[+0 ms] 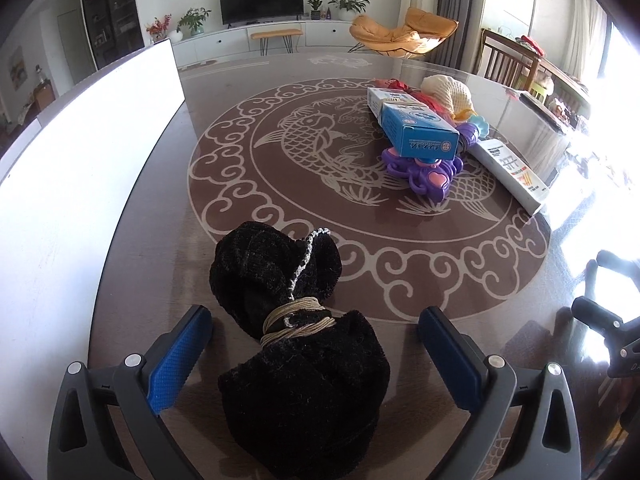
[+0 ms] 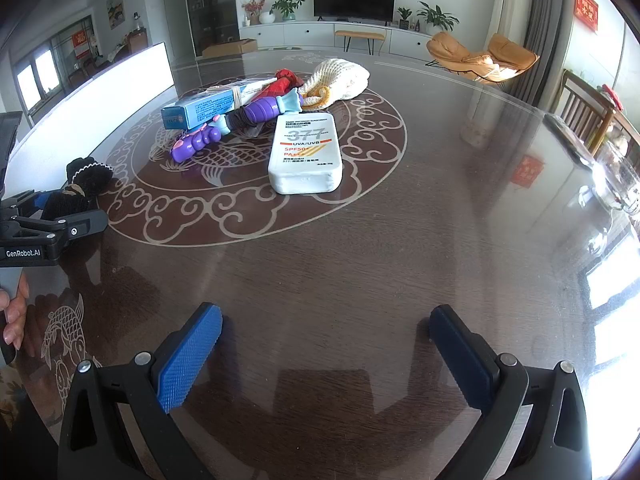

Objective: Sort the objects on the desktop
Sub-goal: 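Lift the knitted bag with the left tool and hold it above the table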

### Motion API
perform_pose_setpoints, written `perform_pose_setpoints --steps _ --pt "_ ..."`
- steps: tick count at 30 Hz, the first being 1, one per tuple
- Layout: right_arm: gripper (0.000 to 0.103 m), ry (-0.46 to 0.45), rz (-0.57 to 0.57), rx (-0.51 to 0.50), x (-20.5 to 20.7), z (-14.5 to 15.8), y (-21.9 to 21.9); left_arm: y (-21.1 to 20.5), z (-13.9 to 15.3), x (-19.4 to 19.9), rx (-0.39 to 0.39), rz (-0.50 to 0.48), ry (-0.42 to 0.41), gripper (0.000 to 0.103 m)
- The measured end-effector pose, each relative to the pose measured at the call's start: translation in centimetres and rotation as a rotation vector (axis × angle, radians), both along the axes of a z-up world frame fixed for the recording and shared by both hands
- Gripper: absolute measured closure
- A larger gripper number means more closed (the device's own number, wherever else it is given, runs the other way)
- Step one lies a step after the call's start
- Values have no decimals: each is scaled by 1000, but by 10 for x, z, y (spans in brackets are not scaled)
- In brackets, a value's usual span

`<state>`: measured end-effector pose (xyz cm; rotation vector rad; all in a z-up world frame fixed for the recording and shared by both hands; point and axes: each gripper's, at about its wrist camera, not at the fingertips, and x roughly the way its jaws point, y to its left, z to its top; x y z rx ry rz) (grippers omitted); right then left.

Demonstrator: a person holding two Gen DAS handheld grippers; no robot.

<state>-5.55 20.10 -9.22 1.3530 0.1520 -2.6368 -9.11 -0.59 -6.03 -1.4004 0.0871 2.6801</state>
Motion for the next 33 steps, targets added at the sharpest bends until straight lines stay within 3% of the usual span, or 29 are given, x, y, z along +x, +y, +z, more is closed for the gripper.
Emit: perform_pose_setpoints --steps 13,18,23,25,27,29,33 --pt "0 0 0 1 0 0 0 0 -1 -1 0 -6 -6 0" --pt "0 -6 1 -3 0 0 0 -3 1 -12 -15 -137 -72 0" --pt "0 -143 53 18 -14 4 0 -8 1 -11 -17 -132 -55 0" --pt "0 -187 85 43 -18 3 -3 -10 3 -10 -12 -123 -28 6" --pt "0 -247 89 56 -20 2 -2 -15 5 -9 5 -108 -10 19" --pt "0 -279 73 39 -21 4 3 -23 9 -11 61 -106 2 29" --pt "0 -230 52 -10 -29 20 5 -38 12 -12 141 -98 -9 40"
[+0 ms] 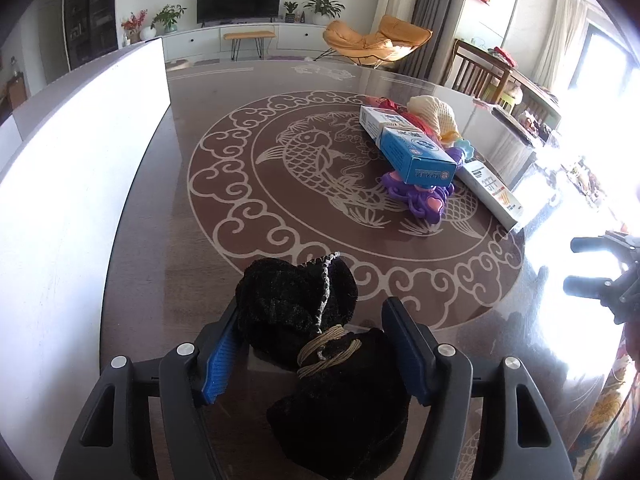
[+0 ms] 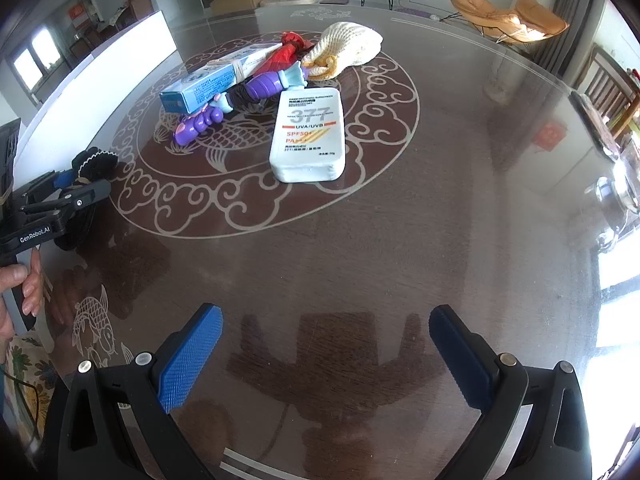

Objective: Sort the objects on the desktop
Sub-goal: 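Close the right tool on the white sunscreen bottle while the left tool holds the bag, then carry the bag and sunscreen bottle over the enclosure with both tools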

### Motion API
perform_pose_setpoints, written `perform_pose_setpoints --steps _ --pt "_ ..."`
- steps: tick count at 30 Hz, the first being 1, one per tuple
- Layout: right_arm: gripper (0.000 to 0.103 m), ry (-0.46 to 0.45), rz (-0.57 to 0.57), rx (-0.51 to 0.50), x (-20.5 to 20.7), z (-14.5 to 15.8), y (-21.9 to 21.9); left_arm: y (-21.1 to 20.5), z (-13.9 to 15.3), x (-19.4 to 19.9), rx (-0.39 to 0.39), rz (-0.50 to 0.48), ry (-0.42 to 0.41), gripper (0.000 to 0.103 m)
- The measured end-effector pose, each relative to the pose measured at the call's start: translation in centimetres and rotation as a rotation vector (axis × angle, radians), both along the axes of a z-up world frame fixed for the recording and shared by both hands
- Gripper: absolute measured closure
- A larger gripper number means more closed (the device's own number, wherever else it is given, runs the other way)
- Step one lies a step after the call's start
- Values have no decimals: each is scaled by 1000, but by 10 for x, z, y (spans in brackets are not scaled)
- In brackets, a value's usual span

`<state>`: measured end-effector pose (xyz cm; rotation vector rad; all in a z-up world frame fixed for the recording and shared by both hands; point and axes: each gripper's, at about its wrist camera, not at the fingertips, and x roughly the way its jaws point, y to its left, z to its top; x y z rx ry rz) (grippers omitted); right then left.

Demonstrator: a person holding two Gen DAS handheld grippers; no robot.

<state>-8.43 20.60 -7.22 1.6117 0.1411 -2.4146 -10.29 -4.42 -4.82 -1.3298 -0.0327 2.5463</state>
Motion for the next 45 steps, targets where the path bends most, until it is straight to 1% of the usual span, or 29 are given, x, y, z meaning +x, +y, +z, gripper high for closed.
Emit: perform_pose_setpoints --steps 1,3,6,9,12,13,14,15,16,17,19,21,23,26,28,31,34,35,37,41,43,45 --pt "0 6 1 -9 -5 3 -2 -2 0 1 5 -3 -1 41" --pt "0 33 6 11 -21 10 -10 -5 0 6 24 -13 -2 44" --pt "0 66 17 38 -55 16 -24 -10 0 15 71 -22 -4 44" --pt "0 37 2 33 -89 7 -36 -12 0 22 82 -28 -5 44" --pt "1 -2 10 65 -111 -8 -48 -9 0 27 45 -40 -17 44" --pt "5 -22 18 70 -115 -13 -51 -6 0 28 29 -41 -19 44" --pt "13 -46 27 69 -116 -16 -52 -5 0 31 18 -41 -18 44" --pt "30 -28 30 63 -115 -13 -52 -4 1 33 12 -39 -15 45" --pt "43 -21 39 61 -113 -10 -52 -2 1 34 11 -37 -12 48" --pt "51 -20 47 64 -111 -6 -52 -1 1 35 19 -38 -12 57" --pt "51 -52 43 20 -108 -3 -44 1 5 38 53 -34 -7 58" --pt "51 -53 36 13 -98 2 -36 1 14 43 88 -30 13 58" --pt "51 -43 13 -29 -88 10 -25 1 27 49 115 -30 41 58" --pt "51 -18 -18 -116 -72 33 -11 -2 50 57 143 -31 83 58" --pt "51 5 -23 -148 -61 51 -7 -11 68 61 179 -18 106 58" --pt "51 54 -6 -207 -55 86 -21 -35 100 66 227 18 150 58" --pt "51 112 57 -259 -54 120 -58 -74 126 68 242 68 172 58" --pt "51 127 84 -279 -54 130 -75 -89 132 67 237 92 173 58" --pt "51 143 151 -323 -55 144 -119 -124 138 64 195 159 173 58" --pt "51 157 282 -401 -56 153 -215 -202 128 58 129 319 108 58" --pt "51 162 348 -433 -51 152 -263 -232 118 60 86 386 71 58" --pt "51 158 406 -458 -48 147 -308 -255 105 62 62 432 30 58"
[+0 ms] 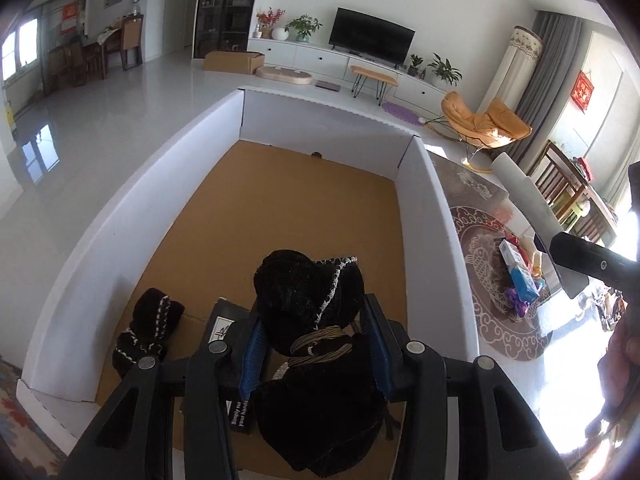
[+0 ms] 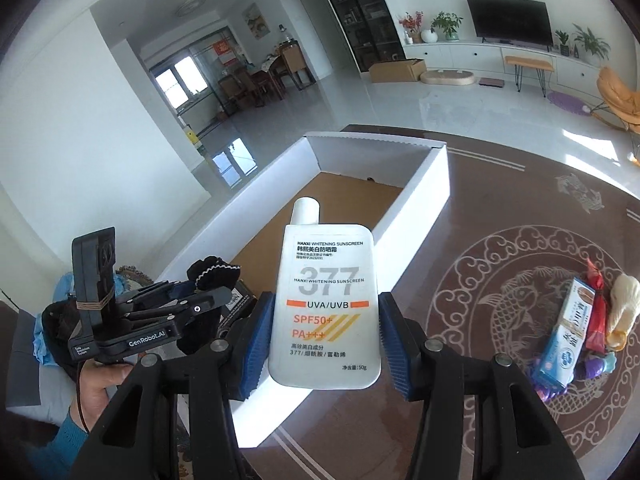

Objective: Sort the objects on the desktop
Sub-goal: 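Carry the bag and sunscreen bottle over the enclosure with both tools, then open both tools into the enclosure and bring them back over the table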

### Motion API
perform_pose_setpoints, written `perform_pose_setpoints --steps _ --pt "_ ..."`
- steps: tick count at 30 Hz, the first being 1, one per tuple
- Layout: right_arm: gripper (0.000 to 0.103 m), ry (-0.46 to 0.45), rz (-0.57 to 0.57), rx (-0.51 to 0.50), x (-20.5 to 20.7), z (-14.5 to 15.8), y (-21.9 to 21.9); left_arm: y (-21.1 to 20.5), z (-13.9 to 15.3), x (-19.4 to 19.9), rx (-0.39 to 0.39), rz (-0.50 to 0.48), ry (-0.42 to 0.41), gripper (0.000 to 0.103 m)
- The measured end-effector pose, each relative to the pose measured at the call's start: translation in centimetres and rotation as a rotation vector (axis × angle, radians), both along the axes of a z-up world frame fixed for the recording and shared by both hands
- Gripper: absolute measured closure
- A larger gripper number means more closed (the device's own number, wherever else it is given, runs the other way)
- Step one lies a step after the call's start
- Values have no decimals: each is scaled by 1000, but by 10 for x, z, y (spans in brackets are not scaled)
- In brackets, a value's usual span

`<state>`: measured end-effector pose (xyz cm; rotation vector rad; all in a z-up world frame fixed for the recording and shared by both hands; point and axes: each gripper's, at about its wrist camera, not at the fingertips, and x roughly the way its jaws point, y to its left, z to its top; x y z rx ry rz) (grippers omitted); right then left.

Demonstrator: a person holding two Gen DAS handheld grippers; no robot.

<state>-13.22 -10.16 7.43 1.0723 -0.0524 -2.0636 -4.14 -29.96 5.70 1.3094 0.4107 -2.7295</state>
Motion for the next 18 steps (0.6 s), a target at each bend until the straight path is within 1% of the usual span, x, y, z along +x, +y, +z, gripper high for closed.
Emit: perform_pose_setpoints --steps 2,4,6,7,8,9,11,14,16,18 --pt "51 -14 39 -14 1 -10 -38 -15 -13 0 -9 27 -43 58" --pt "51 -22 65 -4 0 -24 -70 -26 -26 -2 -22 60 -83 51" --pt "51 -43 76 19 -2 -40 -97 -35 -38 -2 -10 86 -123 37" --pt "50 -63 73 33 -4 -51 -105 -38 -41 -1 9 101 -128 37" --pt "42 -86 67 48 -6 -59 -112 -41 -40 0 31 114 -113 36" --pt "32 -103 62 57 -7 -67 -116 -41 -39 1 38 126 -100 31" --pt "26 -88 51 48 -4 -70 -114 -37 -35 3 21 151 -73 28" --pt "17 -8 33 2 7 -59 -87 -14 -19 7 23 140 -3 28" --pt "11 76 -5 -5 17 -50 -54 14 -4 8 36 92 61 28" --pt "5 178 -64 15 24 -47 -16 52 13 9 40 13 124 28"
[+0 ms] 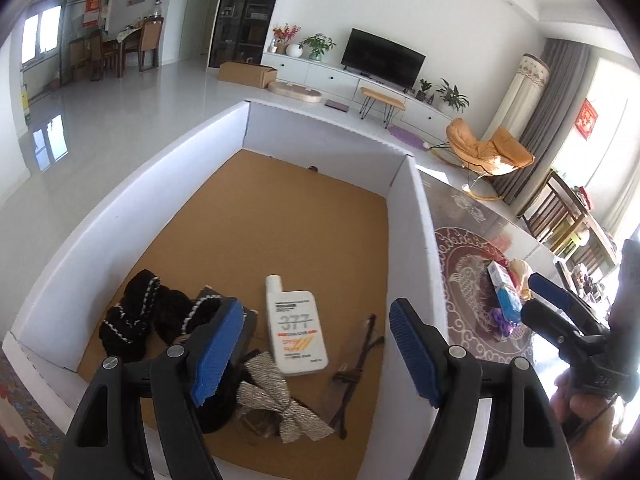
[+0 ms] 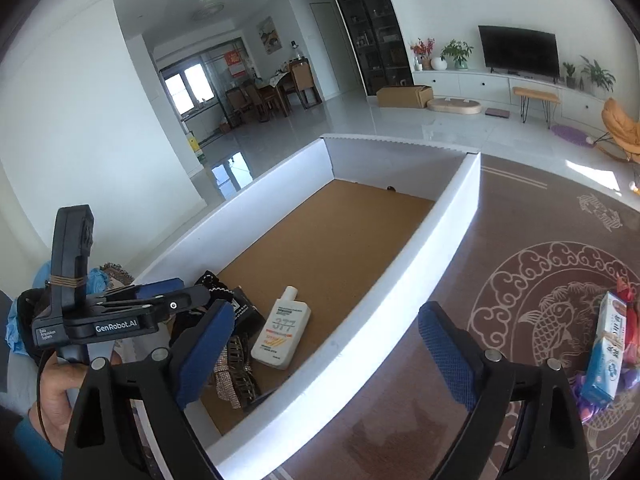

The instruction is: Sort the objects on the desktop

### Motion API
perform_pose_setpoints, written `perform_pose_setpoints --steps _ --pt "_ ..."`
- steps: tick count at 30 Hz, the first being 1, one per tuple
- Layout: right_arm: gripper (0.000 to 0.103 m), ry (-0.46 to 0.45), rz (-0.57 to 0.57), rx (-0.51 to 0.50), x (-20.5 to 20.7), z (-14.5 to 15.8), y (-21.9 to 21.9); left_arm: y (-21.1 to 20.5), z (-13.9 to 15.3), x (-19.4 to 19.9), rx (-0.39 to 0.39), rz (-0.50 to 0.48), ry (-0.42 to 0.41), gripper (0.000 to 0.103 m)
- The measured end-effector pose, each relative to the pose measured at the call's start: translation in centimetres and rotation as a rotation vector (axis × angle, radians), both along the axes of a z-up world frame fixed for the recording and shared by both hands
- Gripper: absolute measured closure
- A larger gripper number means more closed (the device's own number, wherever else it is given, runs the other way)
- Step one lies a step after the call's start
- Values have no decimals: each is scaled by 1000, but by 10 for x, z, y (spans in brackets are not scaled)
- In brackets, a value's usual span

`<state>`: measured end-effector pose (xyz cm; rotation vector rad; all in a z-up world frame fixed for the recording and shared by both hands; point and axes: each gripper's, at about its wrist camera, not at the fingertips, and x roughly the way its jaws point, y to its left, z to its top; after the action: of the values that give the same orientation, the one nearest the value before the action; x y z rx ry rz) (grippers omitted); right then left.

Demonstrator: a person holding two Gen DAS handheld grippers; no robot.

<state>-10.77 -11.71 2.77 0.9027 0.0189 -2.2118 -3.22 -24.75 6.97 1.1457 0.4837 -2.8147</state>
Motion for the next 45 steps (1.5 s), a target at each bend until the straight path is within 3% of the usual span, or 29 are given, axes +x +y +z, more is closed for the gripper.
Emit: perform_pose_setpoints --steps 4,6,7,11,15,18,21,31,39,45 --pt "4 112 -149 103 13 -15 93 92 23 10 -5 -203 92 21" --pt "4 134 -230 211 16 -30 143 139 23 15 -5 -297 111 0" --pt "4 136 -264 277 16 -40 167 160 19 17 -6 -332 114 0" --pt "4 87 -375 444 27 -72 250 237 -25 5 -27 -444 30 0" --pt "4 0 -456 432 45 -89 299 288 -73 -6 -126 -484 -50 0" --pt "4 -44 -484 417 54 -105 313 293 -98 -13 -191 -476 -83 0" --pt "3 -69 -502 409 56 -115 313 288 -106 -22 -192 -459 -86 0" --pt "0 -104 -519 382 50 -121 313 273 -117 -44 -154 -398 -121 0" --pt "0 -133 -518 351 49 -123 316 289 -121 -42 -270 -398 -155 0" --pt "0 -133 -518 351 49 -124 316 288 -120 -44 -268 -395 -156 0"
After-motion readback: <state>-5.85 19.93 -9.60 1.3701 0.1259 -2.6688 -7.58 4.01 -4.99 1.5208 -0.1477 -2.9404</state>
